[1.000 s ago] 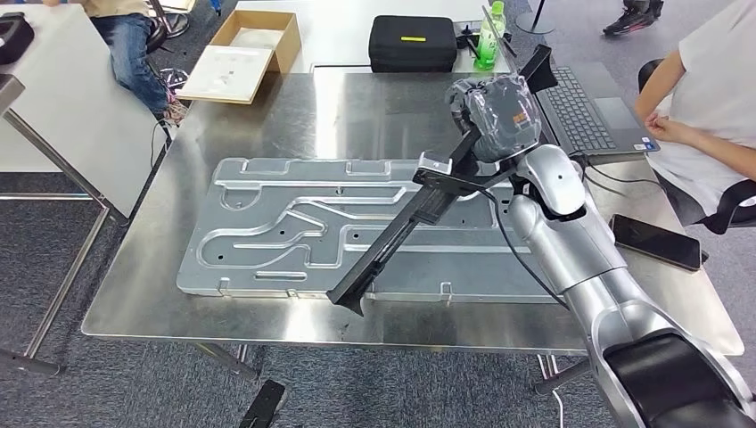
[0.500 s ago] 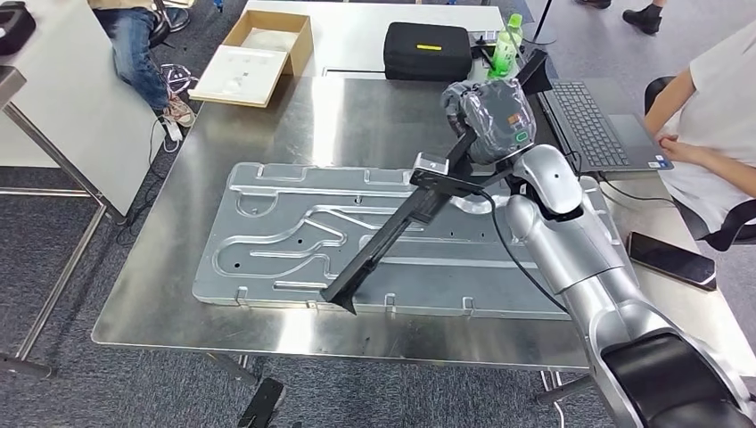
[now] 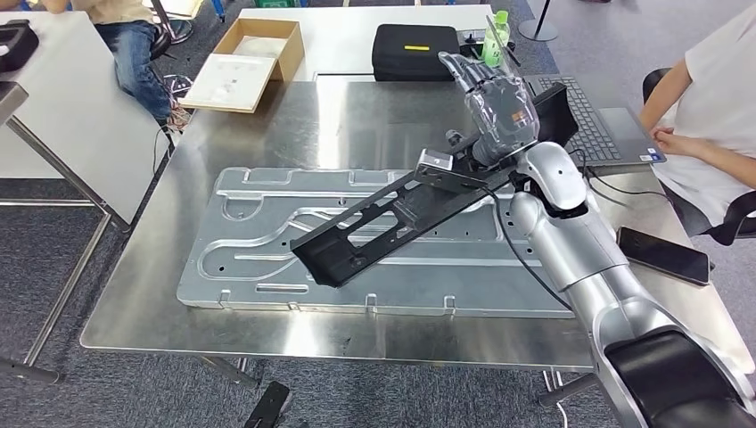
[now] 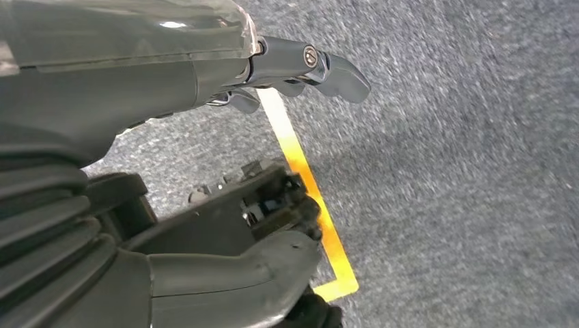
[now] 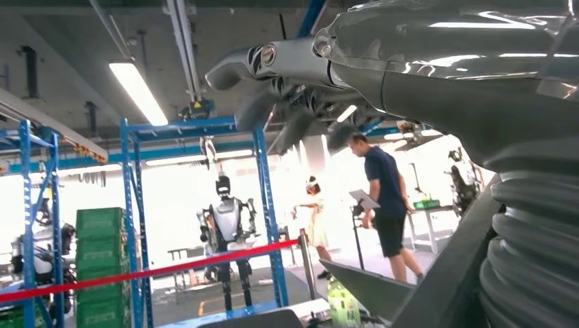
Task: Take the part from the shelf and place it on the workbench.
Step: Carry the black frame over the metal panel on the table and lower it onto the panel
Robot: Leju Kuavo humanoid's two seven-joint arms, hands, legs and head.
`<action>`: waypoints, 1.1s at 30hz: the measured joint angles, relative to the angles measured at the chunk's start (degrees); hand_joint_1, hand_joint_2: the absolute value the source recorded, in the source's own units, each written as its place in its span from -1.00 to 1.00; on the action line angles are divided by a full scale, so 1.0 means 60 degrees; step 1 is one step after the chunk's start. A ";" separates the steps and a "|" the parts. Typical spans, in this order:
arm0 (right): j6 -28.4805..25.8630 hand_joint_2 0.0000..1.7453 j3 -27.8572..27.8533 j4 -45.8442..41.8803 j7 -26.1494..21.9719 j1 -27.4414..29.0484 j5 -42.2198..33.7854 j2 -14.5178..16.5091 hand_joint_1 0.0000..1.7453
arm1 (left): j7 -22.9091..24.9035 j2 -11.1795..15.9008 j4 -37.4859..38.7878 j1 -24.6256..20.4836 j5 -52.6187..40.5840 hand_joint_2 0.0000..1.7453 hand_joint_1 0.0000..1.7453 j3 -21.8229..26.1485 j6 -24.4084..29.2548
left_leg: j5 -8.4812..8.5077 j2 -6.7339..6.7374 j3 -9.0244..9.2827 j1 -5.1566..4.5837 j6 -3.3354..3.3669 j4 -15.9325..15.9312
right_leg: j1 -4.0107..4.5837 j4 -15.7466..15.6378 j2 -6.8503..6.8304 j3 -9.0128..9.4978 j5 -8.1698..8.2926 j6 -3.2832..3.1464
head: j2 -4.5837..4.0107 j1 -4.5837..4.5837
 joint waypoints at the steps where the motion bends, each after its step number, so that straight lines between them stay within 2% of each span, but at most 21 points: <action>1: 0.0017 1.00 0.0001 0.0013 0.0003 -0.0009 -0.0026 -0.0001 -1.00 | 0.0022 0.0000 0.0000 -0.0001 -0.0005 -1.00 -1.00 0.0000 0.0040 | 0.0272 0.0000 0.0192 -0.0001 0.0026 -0.0392 | 0.0001 0.0001 0.0003 0.0010 -0.0002 0.0003 | 0.0000 0.0000; 3: 0.0086 1.00 0.0001 0.0022 0.0018 -0.0065 -0.0070 -0.0002 -1.00 | 0.0039 0.0000 0.0000 -0.0017 -0.0012 -1.00 -1.00 0.0001 0.0087 | 0.0866 -0.0003 0.0877 -0.0022 0.0127 -0.1746 | 0.0012 0.0000 0.0013 0.0026 -0.0012 0.0024 | 0.0000 0.0001; 5: 0.0242 1.00 0.0002 0.0044 0.0059 -0.0160 -0.0120 -0.0002 -1.00 | 0.0035 0.0000 0.0000 -0.0036 -0.0010 -1.00 -1.00 0.0002 0.0102 | 0.1070 -0.0010 0.1293 -0.0072 0.0218 -0.2600 | 0.0024 -0.0009 0.0024 0.0010 -0.0005 0.0100 | 0.0000 0.0001; 8: 0.0491 1.00 0.0002 0.0121 0.0128 -0.0250 -0.0229 -0.0005 -1.00 | 0.0013 -0.0006 0.0000 -0.0034 -0.0005 -1.00 -1.00 0.0003 0.0115 | 0.1091 -0.0010 0.1367 -0.0082 0.0332 -0.2805 | 0.0015 -0.0057 0.0023 0.0019 0.0006 0.0268 | 0.0000 0.0001; 9: 0.0559 1.00 0.0002 0.0153 0.0163 -0.0281 -0.0275 -0.0009 -1.00 | 0.0001 -0.0012 0.0000 -0.0035 -0.0005 -1.00 -1.00 0.0005 0.0126 | 0.1129 -0.0004 0.1400 -0.0060 0.0391 -0.2871 | 0.0013 0.0036 0.0017 -0.0016 -0.0077 0.0313 | 0.0000 0.0005; 11: 0.0639 1.00 0.0001 0.0222 0.0249 -0.0346 -0.0376 -0.0013 -1.00 | -0.0026 -0.0027 0.0000 -0.0052 -0.0005 -1.00 -1.00 0.0008 0.0150 | 0.1190 0.0012 0.1450 -0.0024 0.0491 -0.2979 | 0.0006 0.0758 0.0007 -0.0344 -0.0524 0.0372 | 0.0000 0.0007; 13: 0.0666 1.00 0.0001 0.0325 0.0340 -0.0375 -0.0476 -0.0014 -1.00 | -0.0040 -0.0035 0.0000 -0.0062 -0.0007 -1.00 -1.00 0.0010 0.0160 | 0.1186 0.0015 0.1447 -0.0038 0.0531 -0.2978 | 0.0004 0.1973 0.0008 -0.0936 -0.1067 0.0416 | 0.0000 0.0005; 14: 0.0679 1.00 0.0001 0.0392 0.0380 -0.0373 -0.0521 -0.0015 -1.00 | -0.0042 -0.0036 0.0000 -0.0053 -0.0008 -1.00 -1.00 0.0011 0.0162 | 0.1178 0.0013 0.1446 -0.0042 0.0541 -0.2966 | -0.0001 0.2395 0.0007 -0.1153 -0.1162 0.0435 | 0.0000 0.0007; 15: 0.0692 1.00 0.0001 0.0459 0.0415 -0.0373 -0.0561 -0.0017 -1.00 | -0.0043 -0.0037 0.0000 -0.0042 -0.0009 -1.00 -1.00 0.0013 0.0164 | 0.1167 0.0008 0.1445 -0.0043 0.0543 -0.2947 | -0.0007 0.2481 0.0005 -0.1219 -0.1069 0.0445 | 0.0000 0.0005; 16: 0.0701 1.00 0.0001 0.0517 0.0435 -0.0379 -0.0590 -0.0018 -1.00 | -0.0043 -0.0039 0.0000 -0.0034 -0.0009 -1.00 -1.00 0.0015 0.0166 | 0.1148 0.0001 0.1446 -0.0042 0.0537 -0.2916 | -0.0013 0.2192 0.0002 -0.1102 -0.0805 0.0445 | 0.0000 0.0006; 17: 0.0705 1.00 0.0001 0.0556 0.0445 -0.0390 -0.0599 -0.0018 -1.00 | -0.0044 -0.0042 0.0000 -0.0030 -0.0010 -1.00 -1.00 0.0017 0.0167 | 0.1117 -0.0006 0.1446 -0.0041 0.0520 -0.2874 | -0.0019 0.1606 -0.0004 -0.0831 -0.0443 0.0438 | 0.0000 0.0006; 19: 0.0714 1.00 0.0000 0.0612 0.0473 -0.0421 -0.0652 -0.0013 -1.00 | -0.0046 -0.0048 0.0000 -0.0034 -0.0012 -1.00 -1.00 0.0021 0.0171 | 0.1039 -0.0018 0.1408 -0.0064 0.0448 -0.2762 | 0.0000 0.0472 -0.0014 -0.0290 0.0004 0.0385 | 0.0000 0.0005; 20: 0.0752 1.00 -0.0001 0.0638 0.0522 -0.0433 -0.0727 -0.0008 -1.00 | -0.0051 -0.0050 0.0000 -0.0037 -0.0012 -1.00 -1.00 0.0023 0.0177 | 0.1014 -0.0019 0.1383 -0.0082 0.0405 -0.2719 | 0.0019 0.0171 -0.0015 -0.0158 0.0069 0.0350 | 0.0000 0.0004; 22: 0.0950 1.00 -0.0008 0.0723 0.0723 -0.0464 -0.1025 0.0009 -1.00 | -0.0064 -0.0051 0.0000 -0.0038 -0.0005 -1.00 -1.00 0.0030 0.0194 | 0.1006 -0.0020 0.1353 -0.0115 0.0325 -0.2694 | 0.0049 0.0048 -0.0006 -0.0137 0.0051 0.0269 | 0.0000 0.0001; 24: 0.1197 1.00 -0.0066 0.0860 0.0969 -0.0523 -0.1396 0.0044 -1.00 | -0.0076 -0.0045 0.0000 -0.0030 0.0005 -1.00 -1.00 0.0041 0.0221 | 0.0916 -0.0013 0.1315 -0.0115 0.0236 -0.2616 | -0.0003 0.0004 -0.0016 -0.0111 0.0080 0.0169 | 0.0000 0.0001; 26: 0.1313 1.00 -0.0139 0.1009 0.1104 -0.0625 -0.1615 0.0099 -1.00 | -0.0081 -0.0039 0.0000 -0.0027 0.0011 -1.00 -1.00 0.0049 0.0242 | 0.0482 -0.0003 0.1024 -0.0080 0.0124 -0.1926 | -0.0051 -0.0044 -0.0026 -0.0084 0.0106 0.0061 | 0.0000 -0.0005; 28: 0.1338 1.00 -0.0164 0.1137 0.1137 -0.0701 -0.1679 0.0154 -1.00 | -0.0083 -0.0037 0.0000 -0.0023 0.0013 -1.00 -1.00 0.0055 0.0249 | -0.0102 0.0002 0.0448 -0.0025 0.0030 -0.0643 | -0.0043 -0.0044 -0.0024 -0.0084 0.0100 0.0008 | 0.0000 -0.0010; 29: 0.1341 1.00 -0.0166 0.1195 0.1144 -0.0713 -0.1699 0.0176 -1.00 | -0.0083 -0.0036 0.0000 -0.0019 0.0013 -1.00 -1.00 0.0057 0.0251 | -0.0241 0.0002 0.0205 -0.0001 0.0002 -0.0152 | -0.0039 -0.0042 -0.0023 -0.0080 0.0095 0.0003 | 0.0000 -0.0010; 30: 0.1343 1.00 -0.0169 0.1247 0.1151 -0.0715 -0.1713 0.0194 -1.00 | -0.0083 -0.0036 0.0000 -0.0016 0.0013 -1.00 -1.00 0.0059 0.0251 | -0.0203 0.0003 0.0098 0.0017 -0.0015 0.0026 | -0.0037 -0.0039 -0.0023 -0.0074 0.0089 0.0003 | 0.0000 -0.0010; 31: 0.1345 1.00 -0.0171 0.1292 0.1157 -0.0719 -0.1721 0.0207 -1.00 | -0.0083 -0.0036 0.0000 -0.0014 0.0013 -1.00 -1.00 0.0060 0.0251 | 0.0030 0.0004 0.0185 0.0032 -0.0018 -0.0203 | -0.0038 -0.0037 -0.0022 -0.0061 0.0080 0.0012 | 0.0000 -0.0011; 33: 0.1349 1.00 -0.0187 0.1358 0.1168 -0.0744 -0.1733 0.0229 -1.00 | -0.0083 -0.0034 0.0000 -0.0014 0.0013 -1.00 -1.00 0.0060 0.0253 | 0.0718 0.0004 0.0745 0.0048 0.0021 -0.1462 | -0.0043 -0.0036 -0.0021 -0.0025 0.0050 0.0056 | 0.0000 -0.0010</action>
